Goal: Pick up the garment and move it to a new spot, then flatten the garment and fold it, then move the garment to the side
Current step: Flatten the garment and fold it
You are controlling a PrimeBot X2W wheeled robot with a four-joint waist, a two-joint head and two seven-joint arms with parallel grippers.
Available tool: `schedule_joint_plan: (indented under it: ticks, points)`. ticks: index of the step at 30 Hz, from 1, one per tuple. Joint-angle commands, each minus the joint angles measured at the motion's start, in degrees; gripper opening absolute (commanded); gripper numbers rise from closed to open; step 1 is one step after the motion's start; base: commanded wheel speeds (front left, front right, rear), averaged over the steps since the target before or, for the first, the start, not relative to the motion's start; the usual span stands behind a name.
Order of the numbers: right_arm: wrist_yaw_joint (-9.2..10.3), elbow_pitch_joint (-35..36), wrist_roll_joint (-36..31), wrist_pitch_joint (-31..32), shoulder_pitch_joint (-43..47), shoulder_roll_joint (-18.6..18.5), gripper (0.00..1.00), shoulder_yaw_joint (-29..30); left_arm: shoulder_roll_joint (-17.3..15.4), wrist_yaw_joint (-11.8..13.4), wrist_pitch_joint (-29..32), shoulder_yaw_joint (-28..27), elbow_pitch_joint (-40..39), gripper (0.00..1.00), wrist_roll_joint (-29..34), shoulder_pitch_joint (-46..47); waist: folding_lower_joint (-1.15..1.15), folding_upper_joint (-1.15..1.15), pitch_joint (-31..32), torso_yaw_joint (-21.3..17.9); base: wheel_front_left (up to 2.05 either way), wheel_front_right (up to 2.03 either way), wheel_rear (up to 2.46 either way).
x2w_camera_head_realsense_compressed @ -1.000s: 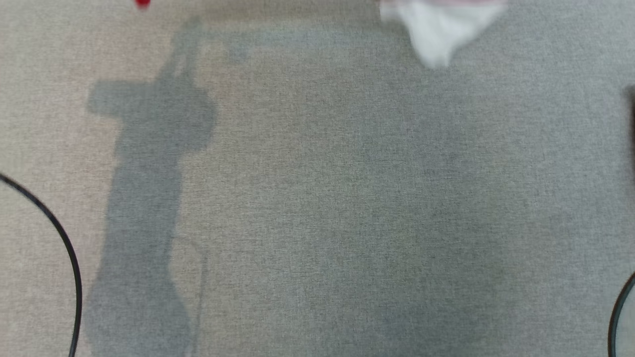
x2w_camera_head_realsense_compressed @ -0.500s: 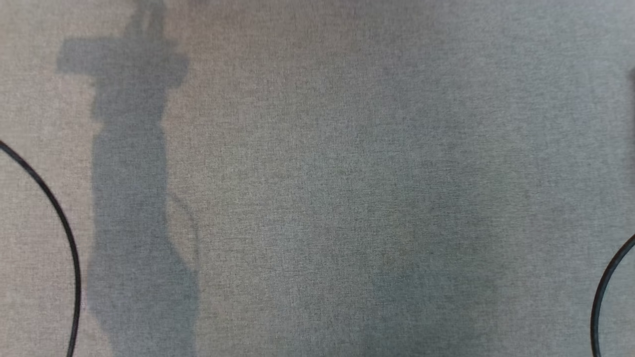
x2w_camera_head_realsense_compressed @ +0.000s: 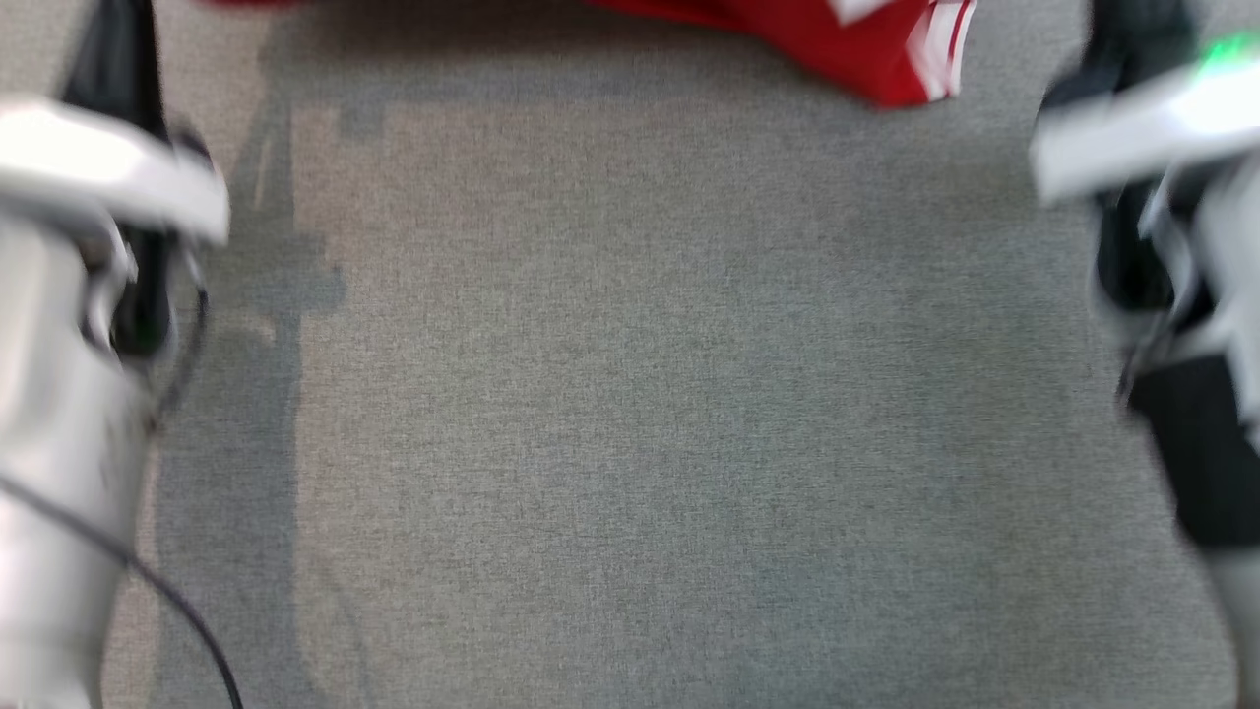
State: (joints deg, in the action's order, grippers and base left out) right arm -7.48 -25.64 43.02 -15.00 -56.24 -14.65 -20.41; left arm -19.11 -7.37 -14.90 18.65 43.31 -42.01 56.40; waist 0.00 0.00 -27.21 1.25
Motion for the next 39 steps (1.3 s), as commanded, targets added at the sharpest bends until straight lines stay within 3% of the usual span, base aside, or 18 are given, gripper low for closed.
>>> schedule_joint_plan:
  ticks: [1, 9, 18, 19, 32, 39]
  points:
    - [-0.03, 2.5, 0.4, -0.3, 6.0, 0.2, 0.0, 0.9, -0.6, 0.8, -0.2, -1.4, -3.8, 0.0, 0.3, -5.5, 0.0, 0.0, 1.0, -0.2, 0.0, 0.0, 0.0]
    - [-0.02, 12.6, 2.1, -0.3, 32.5, 2.3, 0.0, 5.5, -2.6, 6.2, 0.3, -3.4, -21.4, 0.0, 2.3, -32.1, 0.0, 0.0, 6.1, -0.6, 0.0, 0.0, 0.0]
    - [-0.02, 25.4, 0.6, 7.3, 54.8, 3.0, 0.0, 10.9, -7.6, 16.3, 8.0, -4.5, -40.4, 0.0, 2.0, -52.8, 0.0, 0.0, 11.7, -1.2, 0.0, 0.0, 0.0]
    - [-0.02, 25.4, 0.6, 7.3, 54.8, 3.0, 0.0, 10.9, -7.6, 16.3, 8.0, -4.5, -40.4, 0.0, 2.0, -52.8, 0.0, 0.0, 11.7, -1.2, 0.0, 0.0, 0.0]
    - [-0.02, 49.9, -5.9, 28.7, 77.1, 9.7, 0.0, 21.8, -13.9, 28.6, 18.7, -8.7, -60.3, 0.0, 1.0, -72.1, 0.0, 0.0, 17.5, -1.5, 0.0, 0.0, 0.0]
    - [-0.02, 53.9, -7.0, 34.7, 79.4, 11.2, 0.0, 23.6, -15.8, 30.7, 22.2, -8.7, -65.3, 0.0, 1.2, -74.6, 0.0, 0.0, 17.9, -1.4, 0.0, 0.0, 0.0]
